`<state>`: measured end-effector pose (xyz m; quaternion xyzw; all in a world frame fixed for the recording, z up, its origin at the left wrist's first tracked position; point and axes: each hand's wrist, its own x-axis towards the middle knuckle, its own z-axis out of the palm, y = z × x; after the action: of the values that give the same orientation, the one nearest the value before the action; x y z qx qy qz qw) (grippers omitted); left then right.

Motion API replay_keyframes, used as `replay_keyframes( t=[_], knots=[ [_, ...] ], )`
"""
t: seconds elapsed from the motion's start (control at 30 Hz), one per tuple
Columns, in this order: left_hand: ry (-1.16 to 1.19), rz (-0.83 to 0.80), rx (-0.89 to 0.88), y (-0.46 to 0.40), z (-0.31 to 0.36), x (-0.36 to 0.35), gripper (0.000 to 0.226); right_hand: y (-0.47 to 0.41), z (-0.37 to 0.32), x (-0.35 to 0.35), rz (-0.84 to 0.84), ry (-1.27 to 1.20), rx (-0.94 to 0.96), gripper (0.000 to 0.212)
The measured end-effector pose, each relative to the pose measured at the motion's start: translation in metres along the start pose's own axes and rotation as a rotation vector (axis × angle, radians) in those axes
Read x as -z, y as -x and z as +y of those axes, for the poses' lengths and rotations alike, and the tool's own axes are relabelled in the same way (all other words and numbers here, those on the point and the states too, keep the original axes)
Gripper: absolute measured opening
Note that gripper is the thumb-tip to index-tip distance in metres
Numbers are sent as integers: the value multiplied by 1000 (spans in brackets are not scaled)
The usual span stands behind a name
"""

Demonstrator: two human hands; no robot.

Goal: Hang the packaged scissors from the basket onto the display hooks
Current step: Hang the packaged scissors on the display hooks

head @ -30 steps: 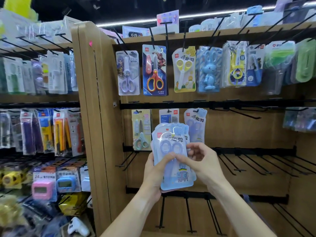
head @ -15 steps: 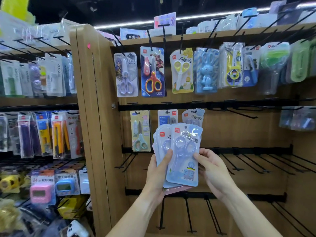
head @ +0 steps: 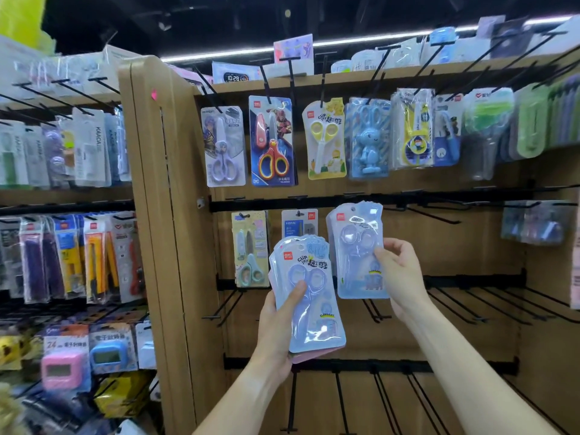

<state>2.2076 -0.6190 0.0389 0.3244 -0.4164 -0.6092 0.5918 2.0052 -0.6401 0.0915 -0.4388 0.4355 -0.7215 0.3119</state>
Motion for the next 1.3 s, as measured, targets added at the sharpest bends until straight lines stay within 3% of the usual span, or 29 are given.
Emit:
replay_keyframes(
  t=[0.47,0.83,0.93,1.0,1.1,1.3],
  knots=[
    [-8,-19,28,12,14,0,42,-3,2,-7,72,81,7,15],
    [-39,-16,14,16,15,2,46,-75,37,-23,176,339,-160,23],
    [-35,-13,20,16,12,5,47,-46,36,-14,254,468,-11,31],
    [-33,-16,25,16,11,5,47,-8,33,-13,116,340,77,32],
    [-29,-8,0,14,6,4,46,48,30,-21,-174,220,1,44],
    [-44,-43,2,15,-4,1,44,78,32,-25,-293,182,-23,44]
  ],
)
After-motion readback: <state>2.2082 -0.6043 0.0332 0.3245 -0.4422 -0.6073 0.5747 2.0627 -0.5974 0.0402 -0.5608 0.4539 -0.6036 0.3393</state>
